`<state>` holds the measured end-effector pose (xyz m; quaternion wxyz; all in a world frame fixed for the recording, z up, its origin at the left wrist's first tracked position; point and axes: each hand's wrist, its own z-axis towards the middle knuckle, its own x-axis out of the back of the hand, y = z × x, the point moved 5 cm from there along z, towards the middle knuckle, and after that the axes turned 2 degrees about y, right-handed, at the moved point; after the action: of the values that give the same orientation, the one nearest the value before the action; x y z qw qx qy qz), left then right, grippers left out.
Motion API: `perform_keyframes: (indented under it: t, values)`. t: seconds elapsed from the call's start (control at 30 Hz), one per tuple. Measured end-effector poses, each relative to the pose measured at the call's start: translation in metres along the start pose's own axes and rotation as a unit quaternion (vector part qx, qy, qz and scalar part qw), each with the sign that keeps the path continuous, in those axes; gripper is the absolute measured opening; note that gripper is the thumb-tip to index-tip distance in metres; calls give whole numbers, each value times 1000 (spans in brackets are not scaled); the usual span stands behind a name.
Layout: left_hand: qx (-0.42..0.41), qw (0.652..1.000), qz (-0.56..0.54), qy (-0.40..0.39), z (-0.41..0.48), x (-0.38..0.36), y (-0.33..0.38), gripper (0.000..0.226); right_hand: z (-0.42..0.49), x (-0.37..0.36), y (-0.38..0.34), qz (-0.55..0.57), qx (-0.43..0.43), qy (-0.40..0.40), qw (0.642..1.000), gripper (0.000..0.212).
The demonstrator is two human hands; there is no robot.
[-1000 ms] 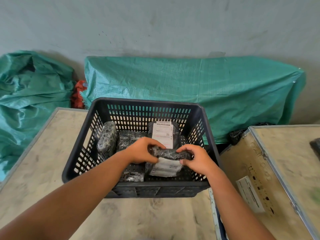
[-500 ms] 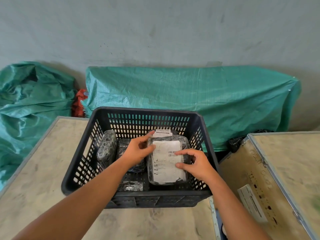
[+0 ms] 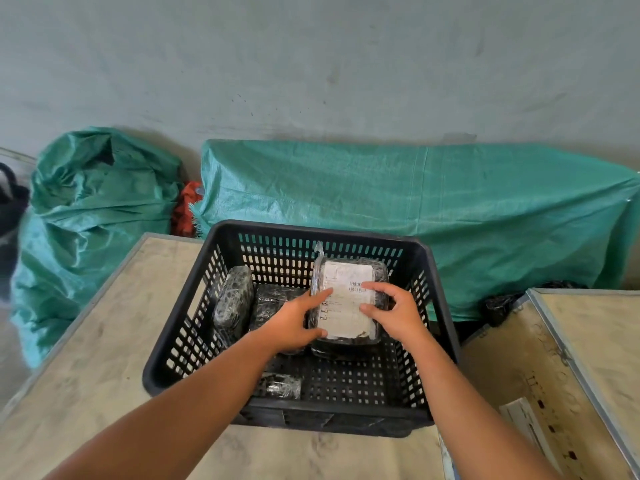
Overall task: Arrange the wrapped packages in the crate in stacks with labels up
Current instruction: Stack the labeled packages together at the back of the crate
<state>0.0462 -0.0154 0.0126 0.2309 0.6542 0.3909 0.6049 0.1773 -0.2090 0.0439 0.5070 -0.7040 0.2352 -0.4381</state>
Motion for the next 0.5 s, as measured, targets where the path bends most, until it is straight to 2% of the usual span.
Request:
perform_keyframes:
  t: [0.07, 0.17, 0.23, 0.33, 0.4, 0.5]
  values:
    - [18, 1000, 16, -17, 3, -6, -5, 100, 0, -6, 8, 11, -22, -4, 1000, 62]
    - [43, 996, 60, -53, 8, -18, -10, 109, 0, -13, 22, -30, -67, -69, 995, 96]
    - [52, 995, 70, -54, 13, -21, -9, 107, -3, -19, 31, -70, -90, -122, 986, 108]
    - [47, 994, 76, -61, 23, -20, -3, 106, -3, -21, 39, -81, -103, -142, 981, 126]
    - [43, 994, 81, -62, 27, -22, 0, 105, -2, -20, 43, -88, -96, -136, 982, 130]
    - [34, 995, 78, -48, 26, -31, -2, 103, -2, -17, 46, -107, -92, -126, 982, 124]
